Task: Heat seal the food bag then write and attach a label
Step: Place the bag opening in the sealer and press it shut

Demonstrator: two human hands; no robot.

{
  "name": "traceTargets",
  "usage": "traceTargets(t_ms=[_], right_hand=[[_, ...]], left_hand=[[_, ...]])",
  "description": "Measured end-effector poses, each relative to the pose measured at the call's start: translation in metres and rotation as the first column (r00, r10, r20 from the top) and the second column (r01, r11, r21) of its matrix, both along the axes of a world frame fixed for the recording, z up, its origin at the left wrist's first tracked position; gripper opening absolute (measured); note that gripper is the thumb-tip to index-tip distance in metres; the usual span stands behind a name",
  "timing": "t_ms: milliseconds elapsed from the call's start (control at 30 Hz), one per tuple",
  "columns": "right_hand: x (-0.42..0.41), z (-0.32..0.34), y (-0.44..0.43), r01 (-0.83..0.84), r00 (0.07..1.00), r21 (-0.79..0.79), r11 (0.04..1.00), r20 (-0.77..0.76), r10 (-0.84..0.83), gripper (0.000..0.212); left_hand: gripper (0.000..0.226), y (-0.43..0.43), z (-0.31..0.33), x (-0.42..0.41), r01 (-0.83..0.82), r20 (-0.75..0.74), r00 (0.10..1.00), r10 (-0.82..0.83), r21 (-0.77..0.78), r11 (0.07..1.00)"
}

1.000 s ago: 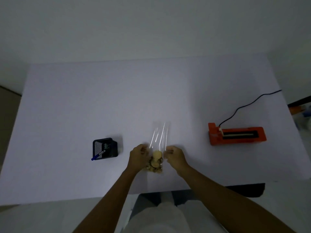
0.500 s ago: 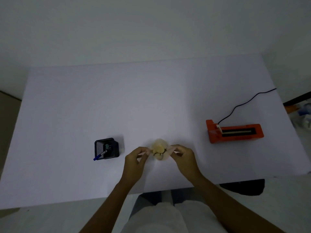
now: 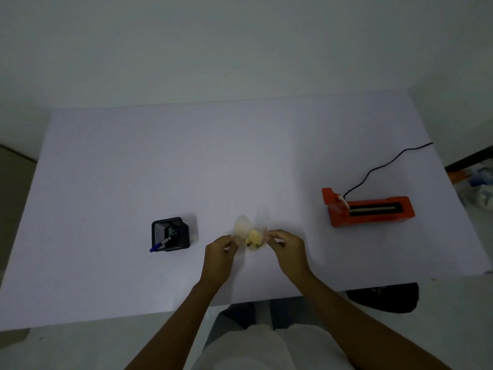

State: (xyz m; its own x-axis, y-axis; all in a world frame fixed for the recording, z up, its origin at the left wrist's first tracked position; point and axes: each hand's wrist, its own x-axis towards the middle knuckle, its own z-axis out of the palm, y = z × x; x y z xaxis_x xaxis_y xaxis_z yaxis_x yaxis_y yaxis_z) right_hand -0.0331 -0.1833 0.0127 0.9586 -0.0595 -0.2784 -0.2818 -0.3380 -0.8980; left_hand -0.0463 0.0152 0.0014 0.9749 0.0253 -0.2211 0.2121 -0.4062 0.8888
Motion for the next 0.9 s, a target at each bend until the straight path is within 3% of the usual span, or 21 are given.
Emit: traceTargets(t_ms=[267,433,633,900], right_hand=[[-0.007,-0.014,-0.008,-0.029,0.998,-0.025,0.999,-0.050,0.027,0.013],[-0.008,-0.014,-0.006,-0.144,0.983,0.032,0.989,-0.108,0.147,0.030],[-0.005,-0.018,-0.005,-0.105,0.990,-0.037,0.994,-0.095,0.101,0.017],[-0.007,-0.024,-0.016,-0.097,0.995,-0.098,0.990,-0.047,0.093,0.015]], left_hand=[[0.016,0.005,-0.005,-0.007,0.035,-0.012,0.999,-0.035,0.003,0.999],[0.033,0.001,-0.008,-0.009,0.178,-0.039,0.983,-0.180,-0.058,0.982],[0.022,-0.007,-0.010,-0.005,0.125,-0.077,0.989,-0.129,-0.054,0.991],[0.012,-0.005,-0.018,0.001,0.105,-0.090,0.990,-0.108,-0.037,0.994]])
